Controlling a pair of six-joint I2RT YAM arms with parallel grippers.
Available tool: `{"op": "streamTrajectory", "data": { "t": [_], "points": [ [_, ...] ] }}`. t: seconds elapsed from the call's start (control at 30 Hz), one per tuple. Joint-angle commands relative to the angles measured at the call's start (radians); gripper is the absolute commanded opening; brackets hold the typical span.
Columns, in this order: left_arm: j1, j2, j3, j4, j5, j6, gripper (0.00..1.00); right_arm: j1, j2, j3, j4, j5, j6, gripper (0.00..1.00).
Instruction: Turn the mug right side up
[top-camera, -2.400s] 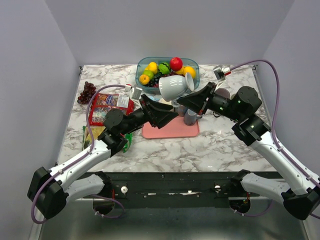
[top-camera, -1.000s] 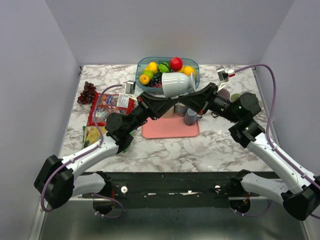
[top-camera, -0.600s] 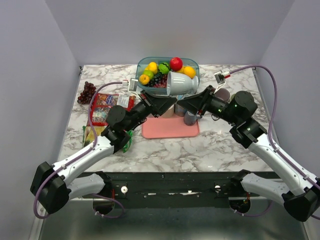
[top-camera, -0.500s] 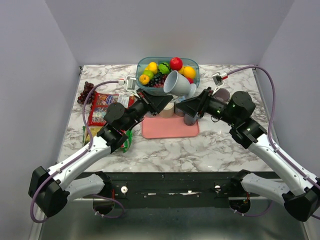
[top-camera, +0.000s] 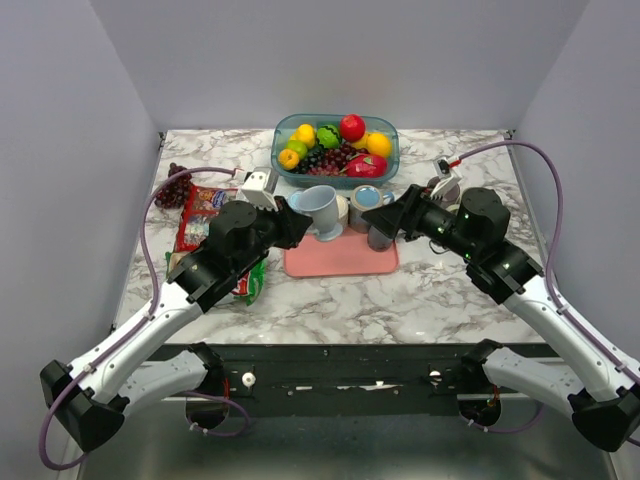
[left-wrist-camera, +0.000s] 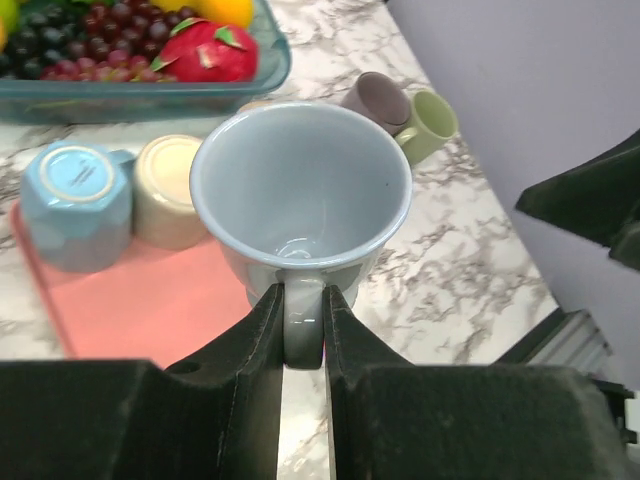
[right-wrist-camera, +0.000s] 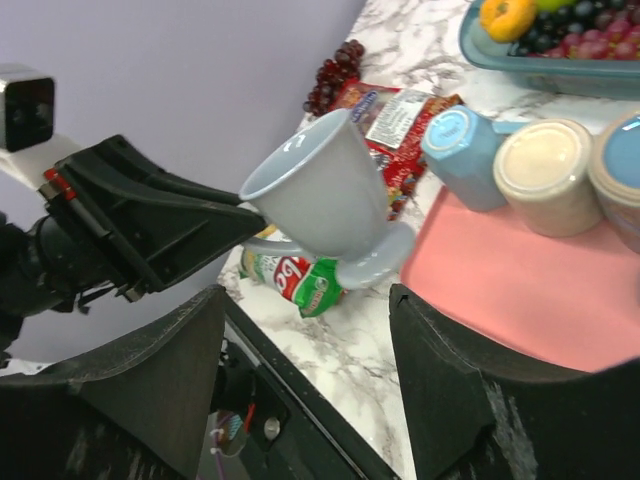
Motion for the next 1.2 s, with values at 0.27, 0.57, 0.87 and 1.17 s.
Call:
{"op": "streamTrajectory", "data": {
  "t": [0.27, 0.57, 0.87, 1.17],
  "points": [
    [-0.104, -0.188, -0.149, -0.270, -0.202, -0.075, 0.00, 0.005, -0.019, -0.008, -0.142, 0.110, -0.086, 0.74],
    [-0.446, -0.100, -0.289, -0.236, -0.630, -0.174, 0.00, 0.005, -0.065, -0.062, -0.149, 0.116, -0.082, 0.74],
    [-0.653, -0.118, -0.474, -0.120, -0.995, -0.310, 0.00, 0.005, -0.112, -0.104, -0.152, 0.124, -0.076, 0.74],
    [-0.696, -0.195, -0.644, 0.057, -1.065, -0.282, 0.00, 0.005, -0.120, -0.137, -0.149, 0.135, -0.065, 0.77]
  ]
}}
